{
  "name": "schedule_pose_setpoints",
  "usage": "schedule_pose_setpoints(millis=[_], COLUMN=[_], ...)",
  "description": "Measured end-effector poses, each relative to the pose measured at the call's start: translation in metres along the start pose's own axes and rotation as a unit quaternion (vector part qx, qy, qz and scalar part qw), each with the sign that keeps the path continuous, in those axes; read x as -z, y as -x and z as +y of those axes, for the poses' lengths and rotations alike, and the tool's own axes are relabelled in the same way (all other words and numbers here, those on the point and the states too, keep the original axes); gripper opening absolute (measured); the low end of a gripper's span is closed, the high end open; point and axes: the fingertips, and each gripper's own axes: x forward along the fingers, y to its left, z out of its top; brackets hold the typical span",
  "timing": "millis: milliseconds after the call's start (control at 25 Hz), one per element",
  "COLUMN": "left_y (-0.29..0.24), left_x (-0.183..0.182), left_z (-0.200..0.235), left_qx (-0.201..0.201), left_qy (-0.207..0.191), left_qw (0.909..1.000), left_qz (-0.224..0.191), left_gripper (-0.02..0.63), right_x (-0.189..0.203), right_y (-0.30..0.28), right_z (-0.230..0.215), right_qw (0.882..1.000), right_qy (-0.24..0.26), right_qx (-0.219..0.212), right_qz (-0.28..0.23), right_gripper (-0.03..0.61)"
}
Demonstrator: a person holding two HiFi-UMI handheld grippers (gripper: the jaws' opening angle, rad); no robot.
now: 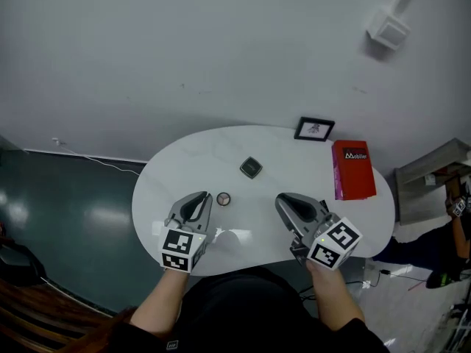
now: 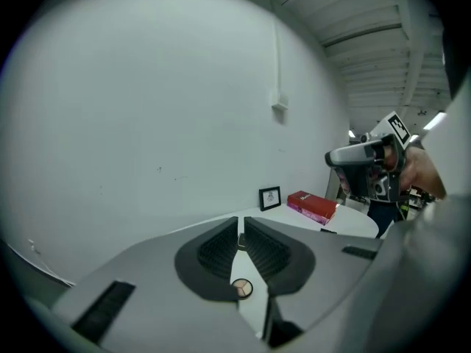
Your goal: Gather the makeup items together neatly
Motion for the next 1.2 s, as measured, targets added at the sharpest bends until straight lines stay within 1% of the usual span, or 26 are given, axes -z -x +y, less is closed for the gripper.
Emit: schedule_pose_setpoints(millis=[80,280,440,600,760,960,1160,1200], left_y=[0.004,0.006,0.005,0.004,0.007,0.021,0.032,0.032], left_x=[-0.008,-0.022,-0.032,-0.044,-0.052,-0.060,-0.055,-0.052], left_z=[0.002,0.005,0.006,0.008,0.005,0.000,0.001,0.003], left_qx=[-0.004,-0.009,-0.013,-0.020,-0.026,-0.048,-0.085,-0.090], left_qy=[0.001,0.027,0.034,0.032,0.031,0.034,0.043,0.048], left_qw=[1.0000,0.9993,0.9988,0.9983,0.9979,0.9963,0.9934,0.9928], left_qz=[-0.008,-0.025,-0.034,-0.045,-0.050,-0.062,-0.065,-0.064], left_gripper=[0.031,0.021,0.020,0.020,0.020,0.020,0.020,0.020], right_x=[0.003,0.011,0.013,0.012,0.004,-0.001,0.006,0.010], right_y=[-0.007,-0.028,-0.045,-0.057,-0.058,-0.049,-0.050,-0.053], right_z=[-0.004,-0.022,-0.035,-0.039,-0.034,-0.036,-0.053,-0.056], right_qw=[1.000,0.999,0.999,0.998,0.998,0.996,0.995,0.994], right_qy=[0.008,0.014,0.015,0.019,0.033,0.064,0.071,0.071], right_qx=[-0.005,-0.014,-0.026,-0.038,-0.044,-0.050,-0.060,-0.061], right_qz=[0.013,0.035,0.045,0.047,0.039,0.037,0.043,0.048], right_gripper=[0.038,0.038,0.038,0.038,0.038,0.038,0.044,0.062])
